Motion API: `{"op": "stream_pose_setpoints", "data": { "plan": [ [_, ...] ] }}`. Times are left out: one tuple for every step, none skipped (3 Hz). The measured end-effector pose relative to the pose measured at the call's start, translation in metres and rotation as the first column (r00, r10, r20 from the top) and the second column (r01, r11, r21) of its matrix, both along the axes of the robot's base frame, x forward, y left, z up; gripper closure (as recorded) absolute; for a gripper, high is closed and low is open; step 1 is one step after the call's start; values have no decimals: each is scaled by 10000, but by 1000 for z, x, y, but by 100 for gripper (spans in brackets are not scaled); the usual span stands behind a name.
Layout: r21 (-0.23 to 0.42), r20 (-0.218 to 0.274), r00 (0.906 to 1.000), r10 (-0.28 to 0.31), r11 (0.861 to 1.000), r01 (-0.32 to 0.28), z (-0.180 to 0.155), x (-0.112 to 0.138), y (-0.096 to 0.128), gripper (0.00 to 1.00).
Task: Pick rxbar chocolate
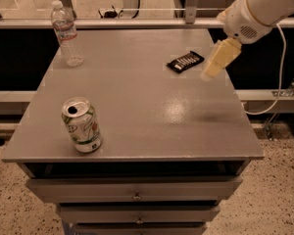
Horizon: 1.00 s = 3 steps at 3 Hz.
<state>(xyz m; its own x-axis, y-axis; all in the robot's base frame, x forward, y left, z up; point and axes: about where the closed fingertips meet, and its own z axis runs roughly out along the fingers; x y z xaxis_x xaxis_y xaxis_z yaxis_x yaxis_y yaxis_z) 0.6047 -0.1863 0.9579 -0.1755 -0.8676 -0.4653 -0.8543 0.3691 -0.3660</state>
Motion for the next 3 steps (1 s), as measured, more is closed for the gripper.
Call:
{"op": "stream_pose_setpoints", "data": {
  "plan": [
    [1377,166,9988,-471,9895,444,-20,59,2,0],
    [2451,73,9946,-1036,9645,986,-44,102,9,0],
    [3358,-404,9838,-1745,9250,1778,-77,137,13,0]
  ]
}}
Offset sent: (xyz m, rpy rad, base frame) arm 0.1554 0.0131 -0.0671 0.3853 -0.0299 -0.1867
